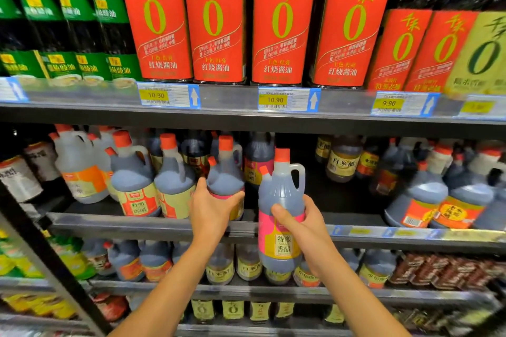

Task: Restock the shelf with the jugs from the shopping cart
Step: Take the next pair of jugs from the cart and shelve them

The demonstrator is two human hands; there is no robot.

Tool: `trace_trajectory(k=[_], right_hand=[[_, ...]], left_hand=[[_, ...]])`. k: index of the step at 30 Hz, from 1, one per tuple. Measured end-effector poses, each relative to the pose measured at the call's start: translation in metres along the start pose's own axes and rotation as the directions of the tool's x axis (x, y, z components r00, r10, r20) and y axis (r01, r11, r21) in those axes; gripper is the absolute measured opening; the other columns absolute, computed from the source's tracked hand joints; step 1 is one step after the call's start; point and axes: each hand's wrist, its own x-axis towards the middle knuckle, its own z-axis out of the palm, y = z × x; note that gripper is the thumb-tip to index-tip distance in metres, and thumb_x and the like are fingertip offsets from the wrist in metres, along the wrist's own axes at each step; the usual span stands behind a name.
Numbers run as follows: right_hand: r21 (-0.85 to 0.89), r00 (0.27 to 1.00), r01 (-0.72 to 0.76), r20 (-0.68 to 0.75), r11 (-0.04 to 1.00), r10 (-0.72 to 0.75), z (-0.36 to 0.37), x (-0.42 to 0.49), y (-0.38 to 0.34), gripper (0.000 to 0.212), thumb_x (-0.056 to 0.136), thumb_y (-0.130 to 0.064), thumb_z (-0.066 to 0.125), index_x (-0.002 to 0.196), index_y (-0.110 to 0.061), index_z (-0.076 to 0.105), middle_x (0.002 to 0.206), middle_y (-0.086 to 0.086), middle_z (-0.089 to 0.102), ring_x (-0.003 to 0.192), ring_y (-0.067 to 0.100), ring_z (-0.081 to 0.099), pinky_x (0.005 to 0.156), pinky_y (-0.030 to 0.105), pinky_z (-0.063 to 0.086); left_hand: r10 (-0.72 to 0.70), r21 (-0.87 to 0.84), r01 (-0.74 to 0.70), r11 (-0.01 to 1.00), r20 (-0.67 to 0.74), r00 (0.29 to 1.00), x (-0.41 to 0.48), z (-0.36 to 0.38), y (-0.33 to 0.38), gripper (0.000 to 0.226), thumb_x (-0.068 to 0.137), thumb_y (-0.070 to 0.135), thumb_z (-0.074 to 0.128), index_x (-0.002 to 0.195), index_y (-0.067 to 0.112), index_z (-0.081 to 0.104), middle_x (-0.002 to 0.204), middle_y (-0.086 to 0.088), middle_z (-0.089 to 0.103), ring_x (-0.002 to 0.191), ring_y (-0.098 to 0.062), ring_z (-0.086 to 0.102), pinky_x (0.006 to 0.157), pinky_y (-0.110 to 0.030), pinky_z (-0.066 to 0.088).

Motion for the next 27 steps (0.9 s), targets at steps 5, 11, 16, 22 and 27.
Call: trace_trajectory(k=[5, 11, 16, 22, 27], right_hand=[[-0.037, 0.998, 0.068, -0.016, 0.997, -0.068, 0.000, -0.001, -0.004, 0.049, 0.079, -0.030, 0.084, 0.121, -0.028, 0.058, 0.111, -0.001, 0.073, 0.091, 0.007, 0.074, 0.068, 0.020, 0.058], [-0.127, 0.972, 0.234, -0.009, 0.964, -0.237, 0.003, -0.005, -0.011, 0.058, 0.076, -0.013, 0.088, 0.123, -0.031, 0.059, 0.109, -0.012, 0.072, 0.099, 0.003, 0.071, 0.074, 0.018, 0.056], [-0.233, 0.924, 0.378, 0.035, 0.896, -0.381, 0.004, -0.001, -0.016, 0.084, 0.067, -0.020, 0.094, 0.132, -0.043, 0.048, 0.131, -0.015, 0.057, 0.118, 0.005, 0.060, 0.084, 0.026, 0.058], [-0.256, 0.914, 0.385, -0.027, 0.887, -0.405, 0.019, 0.022, -0.014, 0.084, 0.063, -0.026, 0.094, 0.128, -0.043, 0.044, 0.127, -0.021, 0.051, 0.116, -0.001, 0.057, 0.085, 0.027, 0.057], [-0.243, 0.920, 0.313, -0.163, 0.918, -0.357, 0.029, 0.046, -0.006, 0.085, 0.063, -0.026, 0.096, 0.128, -0.030, 0.040, 0.118, -0.015, 0.053, 0.107, -0.001, 0.060, 0.077, 0.018, 0.056]], left_hand=[[0.017, -0.004, -0.017, 1.000, 0.013, 1.000, 0.002, 0.001, -0.006, 0.068, 0.069, 0.047, 0.086, 0.115, 0.012, 0.051, 0.115, -0.008, 0.063, 0.108, -0.030, 0.060, 0.086, -0.047, 0.052], [0.062, 0.017, -0.064, 0.998, 0.090, 0.994, -0.017, -0.011, -0.019, 0.071, 0.077, 0.043, 0.079, 0.136, 0.021, 0.045, 0.131, 0.001, 0.059, 0.119, -0.022, 0.058, 0.094, -0.047, 0.052], [0.215, 0.336, -0.240, 0.911, 0.110, 0.970, -0.035, -0.026, -0.046, 0.067, 0.083, 0.043, 0.074, 0.137, 0.014, 0.046, 0.126, -0.004, 0.059, 0.118, -0.025, 0.054, 0.095, -0.044, 0.048], [0.332, 0.553, -0.395, 0.733, 0.217, 0.918, -0.031, -0.029, -0.069, 0.035, 0.083, 0.044, 0.072, 0.101, 0.018, 0.057, 0.093, 0.002, 0.055, 0.093, -0.025, 0.053, 0.082, -0.037, 0.042], [0.370, 0.569, -0.441, 0.695, 0.242, 0.897, -0.026, -0.029, -0.077, 0.028, 0.083, 0.039, 0.074, 0.095, 0.020, 0.057, 0.091, 0.002, 0.056, 0.090, -0.024, 0.052, 0.079, -0.038, 0.042]])
